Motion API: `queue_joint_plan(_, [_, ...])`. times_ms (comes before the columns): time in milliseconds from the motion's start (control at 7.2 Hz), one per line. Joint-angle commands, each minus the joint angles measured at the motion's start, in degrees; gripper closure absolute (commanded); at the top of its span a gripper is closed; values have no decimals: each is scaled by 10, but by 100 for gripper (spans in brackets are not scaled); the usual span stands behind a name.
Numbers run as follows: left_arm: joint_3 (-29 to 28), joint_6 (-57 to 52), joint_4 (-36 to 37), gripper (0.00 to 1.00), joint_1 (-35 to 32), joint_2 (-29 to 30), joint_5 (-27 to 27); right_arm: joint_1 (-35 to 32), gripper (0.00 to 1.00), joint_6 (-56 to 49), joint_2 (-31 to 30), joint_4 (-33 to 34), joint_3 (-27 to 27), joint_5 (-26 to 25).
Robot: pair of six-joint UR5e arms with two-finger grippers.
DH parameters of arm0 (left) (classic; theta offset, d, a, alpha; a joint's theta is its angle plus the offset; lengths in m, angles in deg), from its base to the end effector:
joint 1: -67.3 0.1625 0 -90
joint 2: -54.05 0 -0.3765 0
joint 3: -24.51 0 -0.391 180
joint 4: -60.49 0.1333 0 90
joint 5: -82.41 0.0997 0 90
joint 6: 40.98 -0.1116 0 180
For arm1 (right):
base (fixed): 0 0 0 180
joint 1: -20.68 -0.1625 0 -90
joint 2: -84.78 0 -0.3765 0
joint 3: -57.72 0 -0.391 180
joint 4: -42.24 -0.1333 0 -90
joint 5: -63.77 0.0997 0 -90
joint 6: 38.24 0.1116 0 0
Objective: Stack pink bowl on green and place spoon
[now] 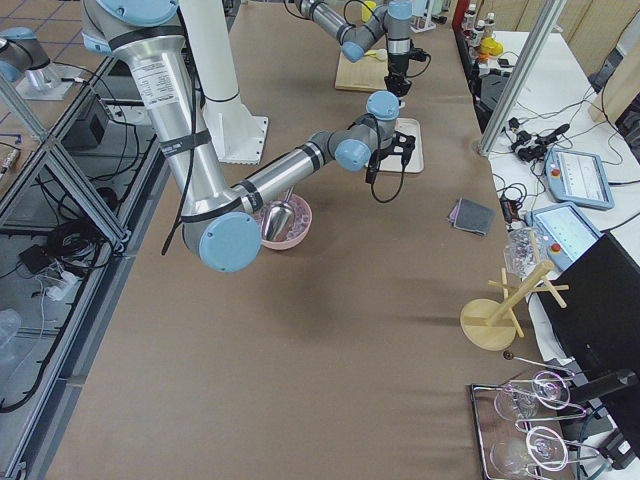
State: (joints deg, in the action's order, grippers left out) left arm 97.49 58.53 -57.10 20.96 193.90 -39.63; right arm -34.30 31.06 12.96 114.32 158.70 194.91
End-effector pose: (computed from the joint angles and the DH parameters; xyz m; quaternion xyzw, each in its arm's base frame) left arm 0.4627 -0.5922 0.1533 -0.0735 0.5342 -0.2663 0.7989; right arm -0.2886 -0.5162 0.3139 -0.0250 -0.4929 0.1189 0.8616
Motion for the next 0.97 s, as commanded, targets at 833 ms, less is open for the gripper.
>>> queue_joint_plan(833, [133, -817, 10, 1, -257, -448, -110, -191, 0, -434, -136, 10, -56, 17])
